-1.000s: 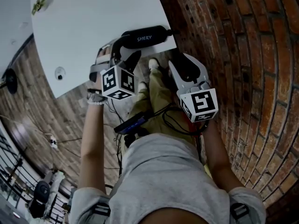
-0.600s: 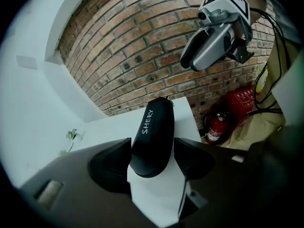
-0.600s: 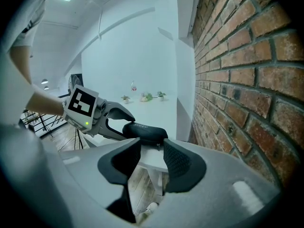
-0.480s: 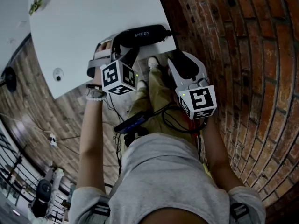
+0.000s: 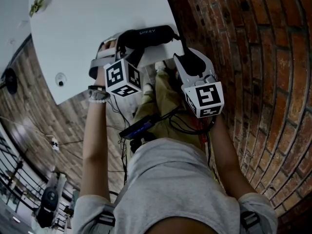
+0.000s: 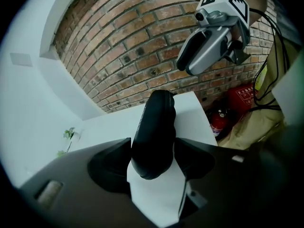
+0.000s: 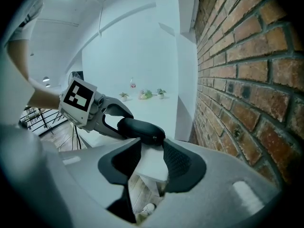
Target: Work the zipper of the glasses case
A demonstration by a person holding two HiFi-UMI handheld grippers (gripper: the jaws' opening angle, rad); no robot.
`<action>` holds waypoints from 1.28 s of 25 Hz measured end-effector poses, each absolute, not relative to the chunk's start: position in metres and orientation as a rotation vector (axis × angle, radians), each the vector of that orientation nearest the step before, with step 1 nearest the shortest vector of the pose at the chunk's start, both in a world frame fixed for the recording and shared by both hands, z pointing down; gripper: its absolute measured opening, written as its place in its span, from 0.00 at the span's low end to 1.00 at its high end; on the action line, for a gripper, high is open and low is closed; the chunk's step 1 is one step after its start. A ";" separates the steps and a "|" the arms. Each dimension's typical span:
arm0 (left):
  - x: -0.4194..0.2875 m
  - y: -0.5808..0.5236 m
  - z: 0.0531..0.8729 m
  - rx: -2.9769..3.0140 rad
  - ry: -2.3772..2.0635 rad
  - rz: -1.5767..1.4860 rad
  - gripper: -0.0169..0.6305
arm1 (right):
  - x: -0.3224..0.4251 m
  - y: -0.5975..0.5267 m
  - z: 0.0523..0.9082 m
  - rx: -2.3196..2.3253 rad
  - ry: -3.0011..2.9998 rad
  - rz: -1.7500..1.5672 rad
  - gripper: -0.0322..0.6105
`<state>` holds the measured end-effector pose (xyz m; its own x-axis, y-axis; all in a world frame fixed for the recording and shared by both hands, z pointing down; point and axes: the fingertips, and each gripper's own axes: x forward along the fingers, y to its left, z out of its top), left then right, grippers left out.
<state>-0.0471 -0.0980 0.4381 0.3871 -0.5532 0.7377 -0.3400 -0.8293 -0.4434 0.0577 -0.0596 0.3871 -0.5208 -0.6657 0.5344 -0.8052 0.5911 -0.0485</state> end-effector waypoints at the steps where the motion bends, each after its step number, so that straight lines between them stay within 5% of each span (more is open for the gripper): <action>1: -0.048 -0.096 0.438 -2.428 0.794 -1.416 0.47 | 0.056 -0.060 0.388 1.170 -2.357 0.403 0.27; 32: -0.045 -0.085 0.426 -2.524 0.713 -1.411 0.46 | 0.042 -0.084 0.411 0.915 -2.420 0.289 0.13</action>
<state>-0.0446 -0.0855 0.4262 0.4403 -0.4803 0.7586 -0.3259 -0.8727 -0.3634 0.0421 -0.0838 0.4108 -0.6292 -0.5504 0.5487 -0.6641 0.7476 -0.0116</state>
